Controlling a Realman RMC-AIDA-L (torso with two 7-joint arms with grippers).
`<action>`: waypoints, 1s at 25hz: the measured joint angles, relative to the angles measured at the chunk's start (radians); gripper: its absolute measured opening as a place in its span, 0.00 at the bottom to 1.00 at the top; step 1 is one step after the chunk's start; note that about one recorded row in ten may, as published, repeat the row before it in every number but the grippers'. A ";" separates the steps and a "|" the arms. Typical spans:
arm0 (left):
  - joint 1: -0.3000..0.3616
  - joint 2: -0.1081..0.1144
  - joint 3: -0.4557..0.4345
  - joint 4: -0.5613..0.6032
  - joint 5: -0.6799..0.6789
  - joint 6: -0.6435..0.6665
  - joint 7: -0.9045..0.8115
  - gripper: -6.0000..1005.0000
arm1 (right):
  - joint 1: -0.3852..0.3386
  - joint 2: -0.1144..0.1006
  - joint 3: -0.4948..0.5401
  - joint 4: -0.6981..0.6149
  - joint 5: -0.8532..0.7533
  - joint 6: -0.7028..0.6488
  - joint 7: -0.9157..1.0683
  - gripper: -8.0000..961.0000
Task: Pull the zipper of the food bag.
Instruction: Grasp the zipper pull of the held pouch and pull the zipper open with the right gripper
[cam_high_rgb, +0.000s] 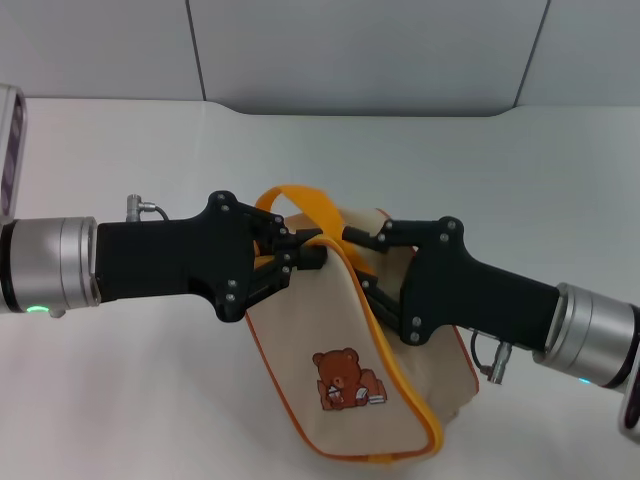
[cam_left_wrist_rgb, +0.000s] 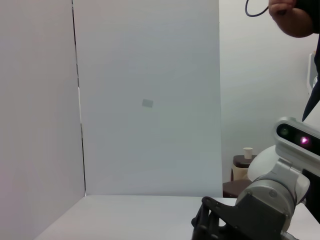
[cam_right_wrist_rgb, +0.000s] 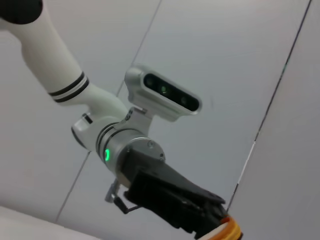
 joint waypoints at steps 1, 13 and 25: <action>0.001 0.000 0.000 0.000 0.000 0.000 0.000 0.08 | 0.000 0.000 -0.003 0.005 0.000 0.001 -0.020 0.41; 0.006 0.001 -0.005 0.000 -0.002 0.011 0.001 0.08 | 0.004 -0.001 -0.011 0.026 -0.001 0.010 -0.066 0.06; 0.044 0.015 -0.141 -0.015 -0.004 -0.030 0.000 0.08 | -0.184 -0.016 -0.011 -0.377 -0.259 -0.310 0.409 0.01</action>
